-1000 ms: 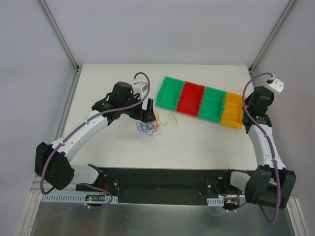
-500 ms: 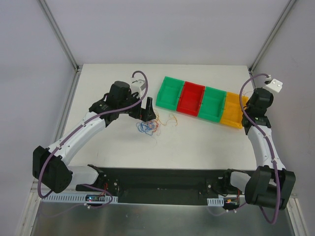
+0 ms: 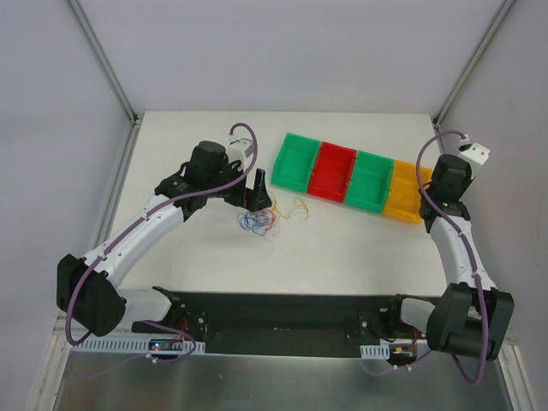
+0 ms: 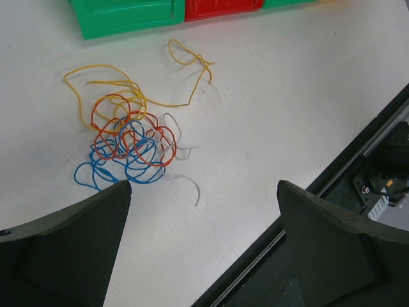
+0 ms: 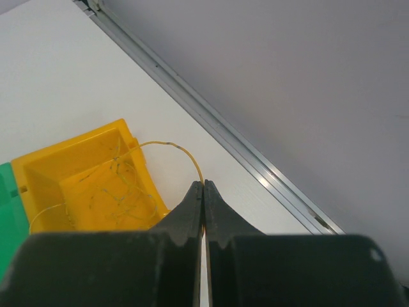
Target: Untangle the cables
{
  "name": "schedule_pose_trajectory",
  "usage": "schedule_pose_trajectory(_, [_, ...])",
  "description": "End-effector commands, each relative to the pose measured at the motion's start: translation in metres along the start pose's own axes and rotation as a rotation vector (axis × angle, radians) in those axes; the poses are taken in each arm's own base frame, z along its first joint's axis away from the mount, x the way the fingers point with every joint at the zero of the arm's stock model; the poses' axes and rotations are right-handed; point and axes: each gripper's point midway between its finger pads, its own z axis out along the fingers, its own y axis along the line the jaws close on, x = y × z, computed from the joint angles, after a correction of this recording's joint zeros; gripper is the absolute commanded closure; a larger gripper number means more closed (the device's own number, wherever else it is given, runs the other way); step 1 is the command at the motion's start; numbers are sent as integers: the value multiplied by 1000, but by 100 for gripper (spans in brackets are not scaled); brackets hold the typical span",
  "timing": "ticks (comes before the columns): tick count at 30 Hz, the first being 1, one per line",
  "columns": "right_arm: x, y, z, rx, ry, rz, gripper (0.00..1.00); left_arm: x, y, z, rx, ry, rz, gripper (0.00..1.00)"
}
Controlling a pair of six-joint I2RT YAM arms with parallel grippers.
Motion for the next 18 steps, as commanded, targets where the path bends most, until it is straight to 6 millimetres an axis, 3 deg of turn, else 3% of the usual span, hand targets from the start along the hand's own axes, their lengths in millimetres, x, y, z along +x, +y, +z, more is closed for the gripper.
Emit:
schedule_pose_trajectory(1, [-22,-25,-2,142,-38,-9,99,-5,-6,-4,32,-23,12,3])
schedule_pose_trajectory(10, [-28,-25,4,187,-49,-10,99,-7,-6,-8,28,-38,25,3])
schedule_pose_trajectory(15, [-45,10,4,117,-115,-113,99,-7,-9,-7,41,-34,25,3])
schedule_pose_trajectory(18, [-37,30,5,90,-91,-208,99,-8,-10,-9,42,-41,26,3])
